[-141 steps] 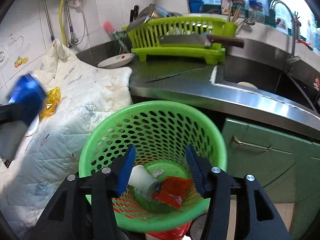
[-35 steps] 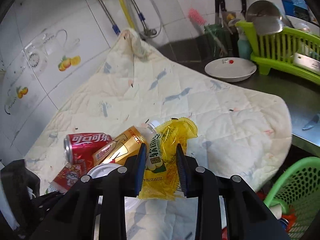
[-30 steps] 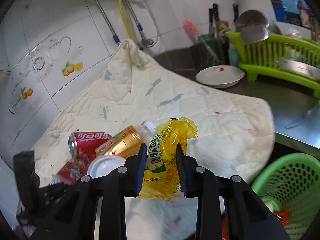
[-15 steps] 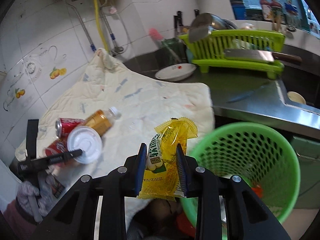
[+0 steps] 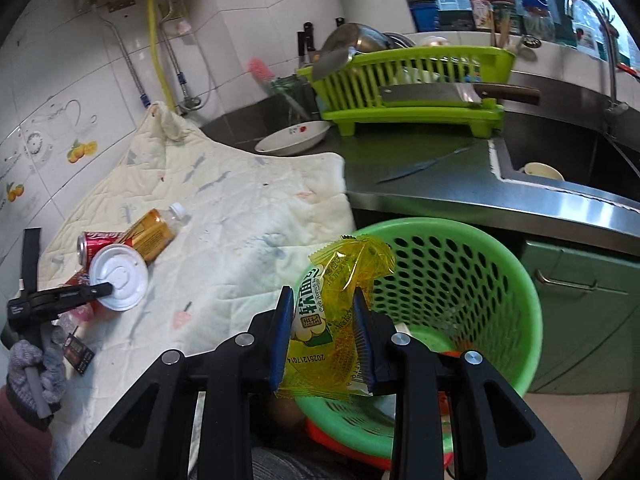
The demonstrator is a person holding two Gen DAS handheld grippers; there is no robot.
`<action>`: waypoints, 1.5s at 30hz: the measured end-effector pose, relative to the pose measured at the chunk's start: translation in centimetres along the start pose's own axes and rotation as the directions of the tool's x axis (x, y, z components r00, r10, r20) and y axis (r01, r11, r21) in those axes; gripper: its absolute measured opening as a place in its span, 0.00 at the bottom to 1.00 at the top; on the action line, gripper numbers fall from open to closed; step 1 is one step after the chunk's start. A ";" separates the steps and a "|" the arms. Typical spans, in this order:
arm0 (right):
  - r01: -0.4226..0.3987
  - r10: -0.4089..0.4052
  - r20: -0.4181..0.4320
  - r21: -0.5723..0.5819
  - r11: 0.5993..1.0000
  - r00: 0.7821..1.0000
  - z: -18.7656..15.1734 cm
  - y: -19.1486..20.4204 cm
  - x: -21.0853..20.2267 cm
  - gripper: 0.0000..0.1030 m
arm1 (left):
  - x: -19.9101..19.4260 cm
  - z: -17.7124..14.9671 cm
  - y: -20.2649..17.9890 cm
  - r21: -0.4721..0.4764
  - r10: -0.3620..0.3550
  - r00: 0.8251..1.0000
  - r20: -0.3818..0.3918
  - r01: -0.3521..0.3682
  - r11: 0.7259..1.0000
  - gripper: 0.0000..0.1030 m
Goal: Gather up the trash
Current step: 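Drop the yellow pouch into the green basket with the right tool while the left tool grasps the white lid, then carry the white lid over the basket and open the left tool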
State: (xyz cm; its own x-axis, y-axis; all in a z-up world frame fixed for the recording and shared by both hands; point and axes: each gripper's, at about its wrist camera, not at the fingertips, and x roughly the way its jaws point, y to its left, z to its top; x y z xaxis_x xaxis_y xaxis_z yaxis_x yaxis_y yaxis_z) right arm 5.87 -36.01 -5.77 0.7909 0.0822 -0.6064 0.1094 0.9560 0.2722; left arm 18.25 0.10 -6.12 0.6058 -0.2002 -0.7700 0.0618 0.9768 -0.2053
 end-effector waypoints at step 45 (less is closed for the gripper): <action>0.202 -0.205 0.020 0.081 0.976 0.979 -3.4 -9.6 -2.4 0.81 | 7.5 -6.1 -30.1 0.517 -0.153 0.969 -0.193 0.233 0.824 0.12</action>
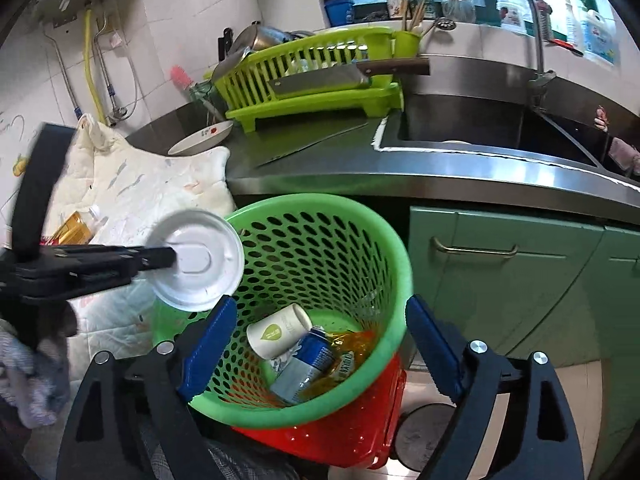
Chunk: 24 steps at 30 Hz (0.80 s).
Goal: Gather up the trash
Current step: 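Carry the white lid over the basket and open the left tool, then move both tools back over the trash on the cloth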
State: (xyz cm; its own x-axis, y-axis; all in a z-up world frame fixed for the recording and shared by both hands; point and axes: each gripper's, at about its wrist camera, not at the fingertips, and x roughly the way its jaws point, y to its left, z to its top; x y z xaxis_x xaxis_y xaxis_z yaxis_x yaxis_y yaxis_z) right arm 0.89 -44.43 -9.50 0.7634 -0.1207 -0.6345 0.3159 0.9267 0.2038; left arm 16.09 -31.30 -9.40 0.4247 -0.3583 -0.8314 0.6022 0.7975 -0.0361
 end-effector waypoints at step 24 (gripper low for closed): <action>-0.085 0.085 -0.001 -0.072 0.994 0.996 -0.6 4.5 -2.1 0.81 | -6.6 -5.4 6.0 -0.134 0.057 0.997 0.055 -0.050 0.990 0.39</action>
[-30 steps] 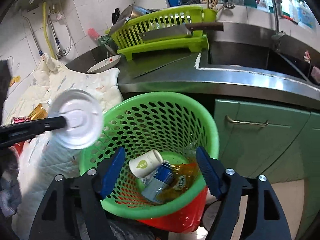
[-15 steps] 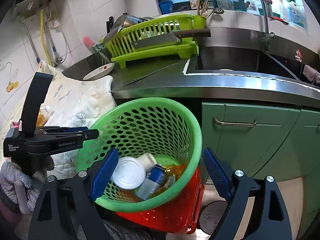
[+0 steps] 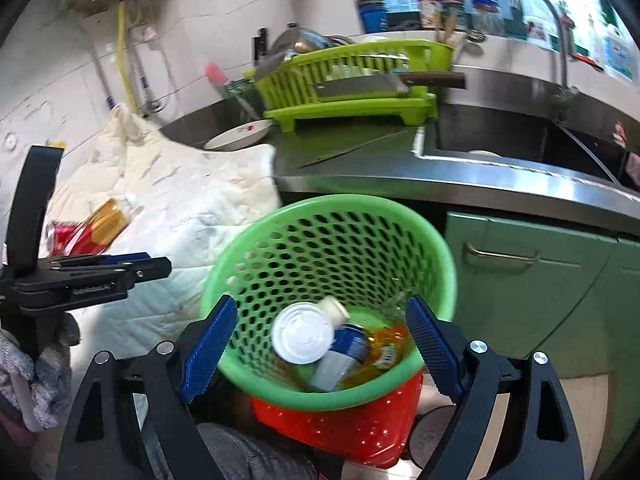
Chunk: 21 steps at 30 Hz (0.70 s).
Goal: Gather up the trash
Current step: 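Move both tools back over the trash on the cloth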
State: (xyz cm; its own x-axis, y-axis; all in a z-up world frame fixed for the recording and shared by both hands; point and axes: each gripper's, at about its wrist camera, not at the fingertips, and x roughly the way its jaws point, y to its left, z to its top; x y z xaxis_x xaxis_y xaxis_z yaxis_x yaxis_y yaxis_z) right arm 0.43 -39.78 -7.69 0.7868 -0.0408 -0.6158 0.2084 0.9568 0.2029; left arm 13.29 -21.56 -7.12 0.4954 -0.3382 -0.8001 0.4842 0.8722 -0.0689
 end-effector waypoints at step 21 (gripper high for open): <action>-0.323 0.303 -0.119 -0.224 0.919 0.945 0.6 15.2 2.1 0.81 | -11.2 -5.8 13.6 -0.238 0.212 0.973 0.088 -0.186 0.953 0.53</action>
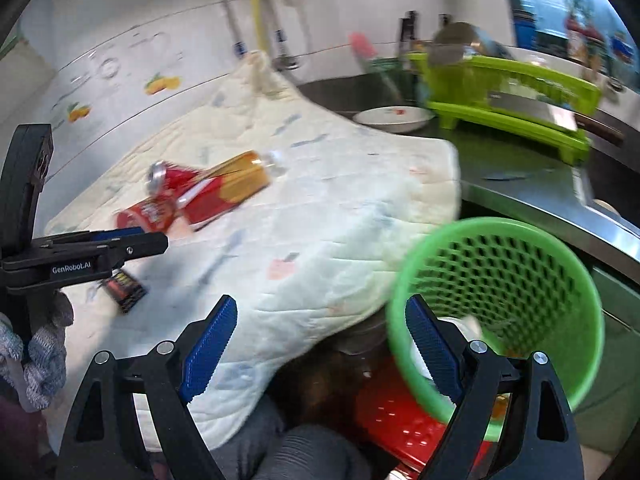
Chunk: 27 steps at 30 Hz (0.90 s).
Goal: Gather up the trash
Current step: 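Move both tools back over the trash on the cloth, then grasp the black glue box with the right tool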
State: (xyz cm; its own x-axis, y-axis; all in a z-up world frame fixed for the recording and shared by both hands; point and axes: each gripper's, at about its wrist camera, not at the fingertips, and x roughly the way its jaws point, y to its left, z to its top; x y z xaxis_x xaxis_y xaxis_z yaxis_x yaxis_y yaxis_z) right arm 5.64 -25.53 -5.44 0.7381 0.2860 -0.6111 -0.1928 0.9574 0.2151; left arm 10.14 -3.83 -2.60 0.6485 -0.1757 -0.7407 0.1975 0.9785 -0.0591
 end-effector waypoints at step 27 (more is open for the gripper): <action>-0.411 0.315 -0.278 -0.431 0.803 0.907 1.6 21.6 10.6 0.74 | -6.4 -4.5 20.1 -0.276 0.255 0.967 0.017 -0.240 0.931 0.55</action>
State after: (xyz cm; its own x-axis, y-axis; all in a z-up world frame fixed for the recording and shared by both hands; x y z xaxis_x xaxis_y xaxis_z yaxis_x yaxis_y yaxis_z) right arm 10.36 -1.89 -6.07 0.4290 0.5724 -0.6988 -0.7371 0.6690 0.0954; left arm 6.66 17.45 -2.06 0.6901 0.0775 -0.7196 -0.1748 0.9827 -0.0618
